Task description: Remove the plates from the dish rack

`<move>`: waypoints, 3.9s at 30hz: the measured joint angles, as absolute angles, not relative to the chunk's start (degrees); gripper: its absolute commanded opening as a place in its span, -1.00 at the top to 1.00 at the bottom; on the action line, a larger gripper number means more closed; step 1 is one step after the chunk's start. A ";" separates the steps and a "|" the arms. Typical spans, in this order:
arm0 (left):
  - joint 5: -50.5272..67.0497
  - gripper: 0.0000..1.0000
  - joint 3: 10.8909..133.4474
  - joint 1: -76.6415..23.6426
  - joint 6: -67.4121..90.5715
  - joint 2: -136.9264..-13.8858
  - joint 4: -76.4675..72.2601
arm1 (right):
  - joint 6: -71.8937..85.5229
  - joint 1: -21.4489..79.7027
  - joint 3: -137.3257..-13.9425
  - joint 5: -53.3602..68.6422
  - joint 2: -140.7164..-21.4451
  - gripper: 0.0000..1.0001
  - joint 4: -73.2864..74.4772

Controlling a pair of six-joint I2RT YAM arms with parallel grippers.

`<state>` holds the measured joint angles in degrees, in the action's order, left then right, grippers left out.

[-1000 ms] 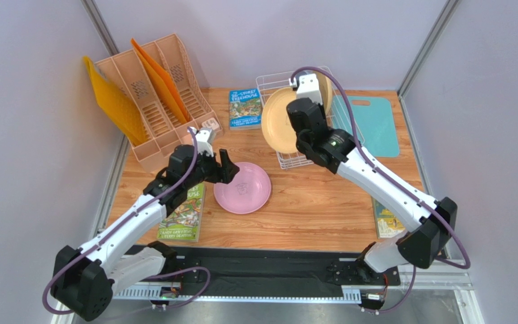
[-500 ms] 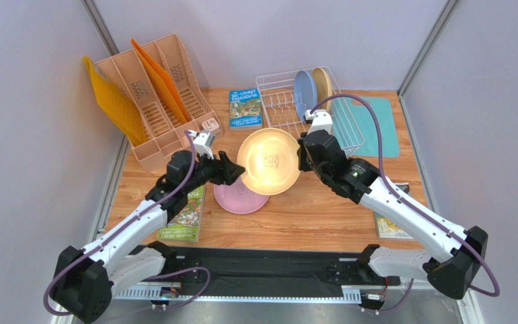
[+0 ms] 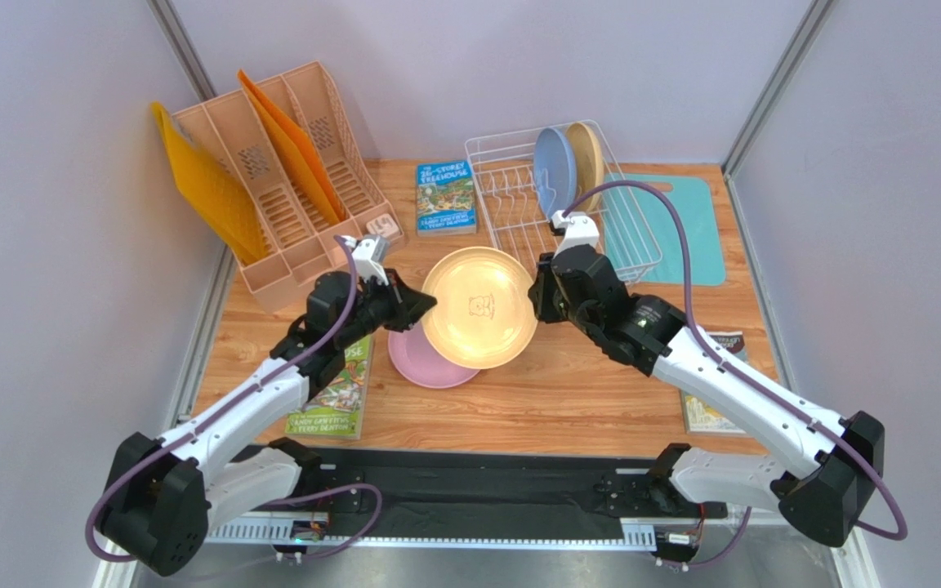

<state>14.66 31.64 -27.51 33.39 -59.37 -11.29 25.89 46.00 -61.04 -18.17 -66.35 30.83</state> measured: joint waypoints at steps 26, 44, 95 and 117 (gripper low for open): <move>-6.59 1.00 30.87 -27.77 28.18 -61.60 5.32 | 17.28 37.10 -70.46 -27.14 -72.20 -0.70 29.50; -7.57 -0.96 30.83 -27.77 27.51 -65.60 5.58 | 8.19 27.62 -85.19 -31.92 -91.64 -0.71 26.59; -6.57 -0.99 32.42 -27.77 23.88 -55.07 9.26 | -24.45 28.16 -110.76 -62.08 -128.16 1.00 1.21; -5.45 -0.99 32.42 -27.77 24.18 -49.34 11.55 | -27.03 32.88 -91.55 -68.73 -102.65 1.00 -9.41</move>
